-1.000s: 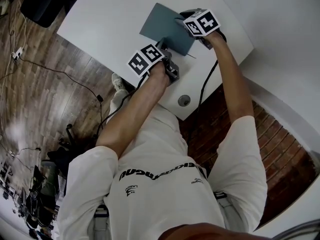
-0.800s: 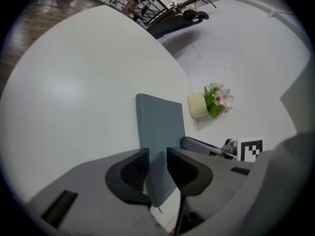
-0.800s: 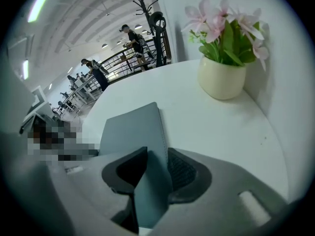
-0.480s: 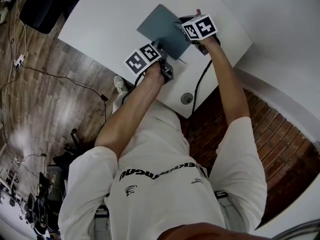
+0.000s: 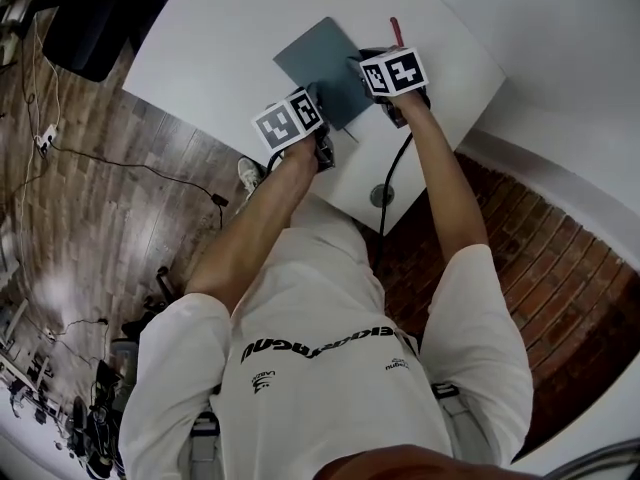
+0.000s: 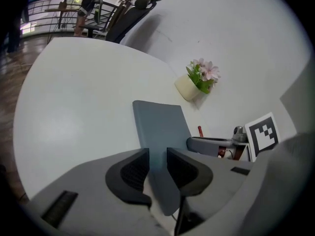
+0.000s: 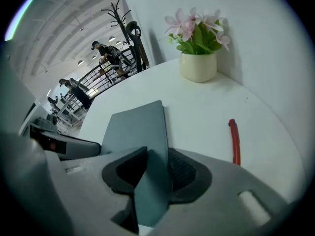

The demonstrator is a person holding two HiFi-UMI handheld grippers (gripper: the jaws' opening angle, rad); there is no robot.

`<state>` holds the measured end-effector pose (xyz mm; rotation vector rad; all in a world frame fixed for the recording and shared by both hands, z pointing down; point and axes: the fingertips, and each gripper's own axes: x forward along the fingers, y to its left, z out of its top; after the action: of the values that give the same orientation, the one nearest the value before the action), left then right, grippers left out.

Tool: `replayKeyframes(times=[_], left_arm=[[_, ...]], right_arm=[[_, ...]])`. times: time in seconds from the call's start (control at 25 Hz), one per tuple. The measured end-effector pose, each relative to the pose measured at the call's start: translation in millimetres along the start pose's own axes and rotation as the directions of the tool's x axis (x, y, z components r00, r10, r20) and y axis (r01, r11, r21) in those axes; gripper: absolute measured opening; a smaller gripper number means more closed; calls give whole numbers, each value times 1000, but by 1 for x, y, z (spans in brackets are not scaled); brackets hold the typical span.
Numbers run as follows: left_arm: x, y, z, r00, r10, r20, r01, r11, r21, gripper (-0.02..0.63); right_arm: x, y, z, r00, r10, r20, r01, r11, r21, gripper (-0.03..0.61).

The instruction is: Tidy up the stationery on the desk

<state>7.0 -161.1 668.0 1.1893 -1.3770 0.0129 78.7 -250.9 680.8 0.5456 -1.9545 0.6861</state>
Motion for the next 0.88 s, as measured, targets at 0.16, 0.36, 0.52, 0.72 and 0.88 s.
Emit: replayKeyframes(times=[0.16, 0.36, 0.52, 0.72, 0.88], left_arm=[[-1, 2, -1, 999, 30, -22, -27, 994, 110, 107], [-2, 6, -5, 996, 73, -56, -56, 962, 267, 107], [-4, 10, -7, 992, 103, -69, -66, 910, 409, 107], [-7, 12, -7, 989, 128, -75, -65, 831, 553, 107], [-10, 14, -7, 988, 123, -96, -39, 791, 611, 107]], right_arm=[[-3, 4, -9, 999, -28, 15, 28, 999, 38, 132], [-7, 11, -24, 998, -50, 35, 47, 995, 89, 132], [-10, 18, -32, 997, -59, 43, 53, 989, 136, 132], [-14, 24, -43, 996, -69, 49, 58, 977, 206, 132], [-16, 31, -49, 995, -87, 51, 71, 965, 252, 132]])
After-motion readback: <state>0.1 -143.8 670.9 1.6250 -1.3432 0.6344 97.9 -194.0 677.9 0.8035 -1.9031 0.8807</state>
